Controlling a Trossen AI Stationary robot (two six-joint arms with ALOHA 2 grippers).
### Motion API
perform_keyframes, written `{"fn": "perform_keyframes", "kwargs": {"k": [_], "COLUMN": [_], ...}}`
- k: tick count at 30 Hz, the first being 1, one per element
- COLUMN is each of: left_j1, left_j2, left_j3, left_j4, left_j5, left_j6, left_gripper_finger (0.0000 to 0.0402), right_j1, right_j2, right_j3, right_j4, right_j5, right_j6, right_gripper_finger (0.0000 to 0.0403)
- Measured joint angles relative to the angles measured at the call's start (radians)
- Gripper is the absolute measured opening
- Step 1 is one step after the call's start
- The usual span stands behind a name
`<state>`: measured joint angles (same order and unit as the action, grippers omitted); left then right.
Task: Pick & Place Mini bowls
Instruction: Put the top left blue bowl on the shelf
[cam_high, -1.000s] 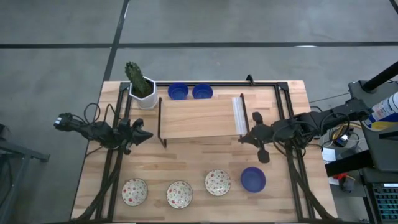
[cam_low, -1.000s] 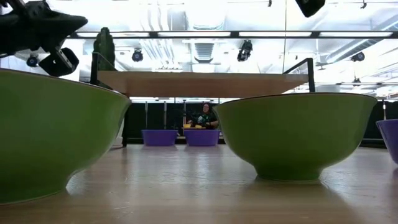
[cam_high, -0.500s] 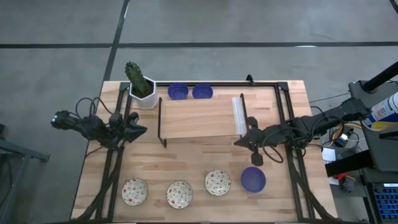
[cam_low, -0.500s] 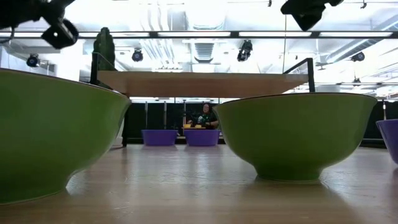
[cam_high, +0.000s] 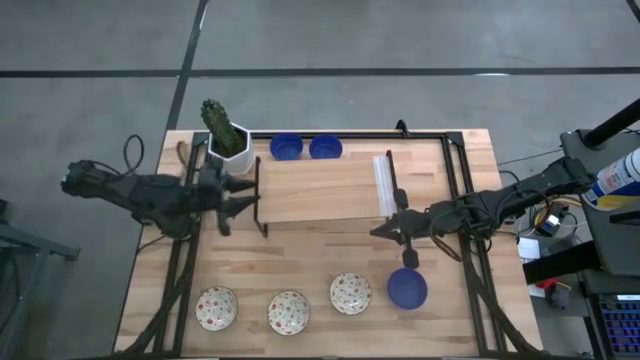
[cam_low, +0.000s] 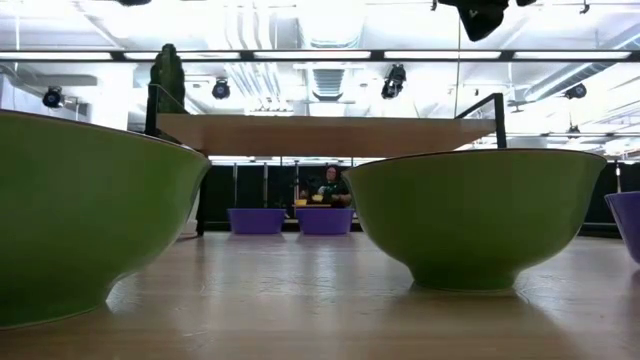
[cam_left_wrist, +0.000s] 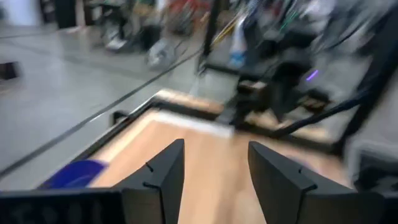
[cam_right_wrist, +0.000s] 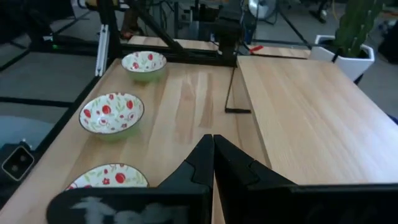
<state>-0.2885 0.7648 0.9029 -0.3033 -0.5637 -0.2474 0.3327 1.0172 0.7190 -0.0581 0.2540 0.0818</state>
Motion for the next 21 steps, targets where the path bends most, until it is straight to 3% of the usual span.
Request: {"fn": "perform_keyframes", "kwargs": {"k": [10, 15, 21], "left_j1": [0.204, 0.341, 0.556], "left_j2": [0.355, 0.496, 0.625], "left_j3": [0.518, 0.704, 0.850], "left_j4": [-0.494, -0.637, -0.761], "left_j5": [0.003, 0.009, 0.106], "left_j6": [-0.076, -0.074, -0.074], "left_gripper_finger": [0.0169, 0.0169, 0.0169], "right_j1": [0.010, 0.032, 0.036], "right_j2": [0.000, 0.000, 0.000], "right_j3": [-0.112, -0.160, -0.181], "right_j4": [0.148, 0.256, 0.301], "right_j5": [-0.026, -0.027, -0.027], "right_j6": [-0.002, -0.022, -0.035], "right_gripper_finger": [0.0008, 0.0008, 0.0008]}}
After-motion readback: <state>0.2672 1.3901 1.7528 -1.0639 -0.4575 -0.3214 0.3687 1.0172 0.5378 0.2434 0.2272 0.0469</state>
